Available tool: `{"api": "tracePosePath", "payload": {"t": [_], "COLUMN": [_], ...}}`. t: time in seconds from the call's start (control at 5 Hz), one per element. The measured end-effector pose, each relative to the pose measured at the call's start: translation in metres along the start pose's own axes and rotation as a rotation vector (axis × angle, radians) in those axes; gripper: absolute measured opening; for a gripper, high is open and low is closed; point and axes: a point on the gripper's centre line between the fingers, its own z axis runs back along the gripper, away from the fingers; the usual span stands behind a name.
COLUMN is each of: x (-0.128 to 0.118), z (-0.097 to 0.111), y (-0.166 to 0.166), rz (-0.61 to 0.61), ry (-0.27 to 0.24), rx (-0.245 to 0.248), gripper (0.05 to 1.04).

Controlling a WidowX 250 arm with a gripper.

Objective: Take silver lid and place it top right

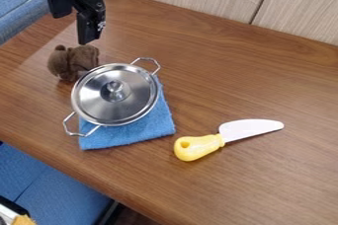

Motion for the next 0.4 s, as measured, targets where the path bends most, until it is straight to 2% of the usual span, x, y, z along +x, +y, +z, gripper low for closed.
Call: {"api": "tracePosePath", "payload": {"t": [0.2,0.4], "x": [-0.001,-0.009], "z": [-0.006,0.005], "y": [-0.003,-0.014], "rz": [-0.004,-0.031], "ry": [0.020,0.035], "rx": [-0.017,-0.082], "gripper": [1.001,1.001]}}
